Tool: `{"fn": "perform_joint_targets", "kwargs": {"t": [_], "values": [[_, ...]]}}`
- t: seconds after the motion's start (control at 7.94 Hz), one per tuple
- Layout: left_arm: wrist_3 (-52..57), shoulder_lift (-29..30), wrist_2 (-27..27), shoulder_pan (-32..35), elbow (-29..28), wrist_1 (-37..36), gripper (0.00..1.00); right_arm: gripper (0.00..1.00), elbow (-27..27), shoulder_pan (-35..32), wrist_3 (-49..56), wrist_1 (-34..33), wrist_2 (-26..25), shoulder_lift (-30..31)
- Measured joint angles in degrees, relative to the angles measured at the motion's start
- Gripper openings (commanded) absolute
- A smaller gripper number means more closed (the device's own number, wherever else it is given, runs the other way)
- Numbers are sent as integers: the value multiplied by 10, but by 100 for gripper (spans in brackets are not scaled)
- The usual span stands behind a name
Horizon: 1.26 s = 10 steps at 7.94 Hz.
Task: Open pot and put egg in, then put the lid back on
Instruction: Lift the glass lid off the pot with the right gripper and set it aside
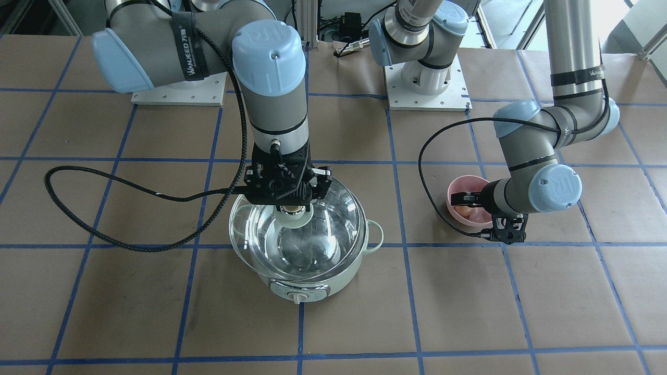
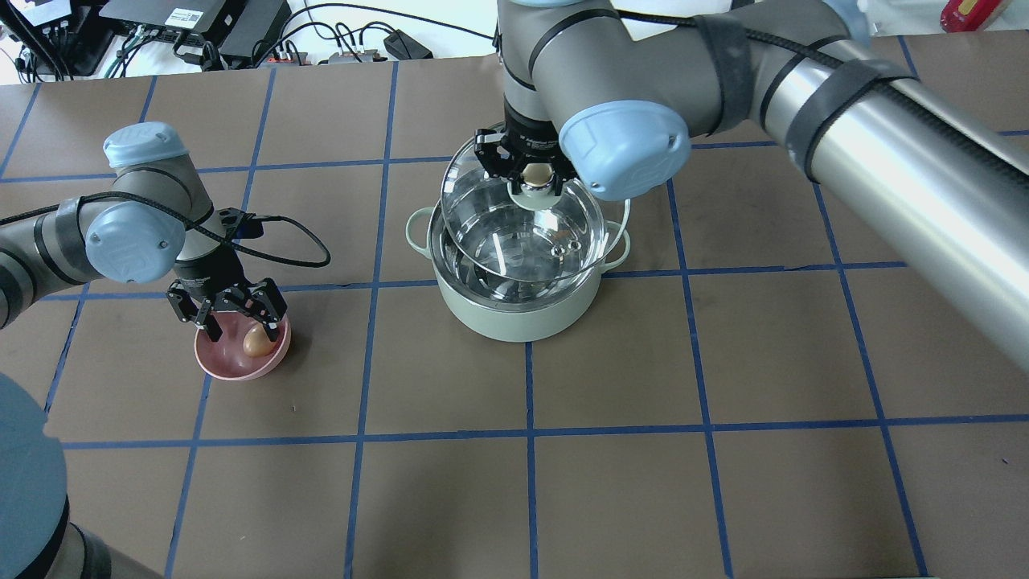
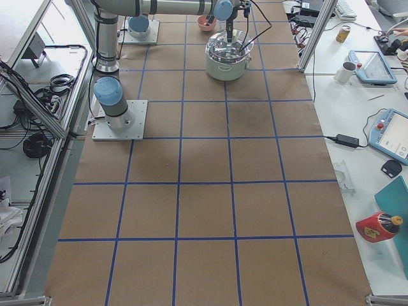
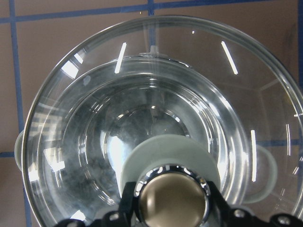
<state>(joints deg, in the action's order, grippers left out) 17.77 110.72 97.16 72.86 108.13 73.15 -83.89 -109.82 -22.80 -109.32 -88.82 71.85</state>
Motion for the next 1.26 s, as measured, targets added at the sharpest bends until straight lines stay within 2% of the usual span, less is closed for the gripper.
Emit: {"fn": "perform_joint_targets", "kwargs": {"t": [0.13, 0.38, 0.5, 0.63, 0.76, 1.26], "values": [[0, 2, 0, 0, 1, -3, 92, 0, 0, 21, 26, 19, -1, 22], [1, 9, -5, 0, 1, -7, 83, 0, 0, 83, 105, 77, -6, 71], [1, 14, -8, 0, 0, -13, 65, 0, 0, 118, 149, 108, -12, 93], [2, 16, -8, 0, 0, -16, 38, 0, -1, 149, 183, 130, -15, 106], [4, 17, -8, 0, 0, -18, 24, 0, -1, 172, 210, 148, -19, 114], [4, 11, -4, 0, -1, -15, 24, 0, -3, 194, 270, 174, -42, 123]]}}
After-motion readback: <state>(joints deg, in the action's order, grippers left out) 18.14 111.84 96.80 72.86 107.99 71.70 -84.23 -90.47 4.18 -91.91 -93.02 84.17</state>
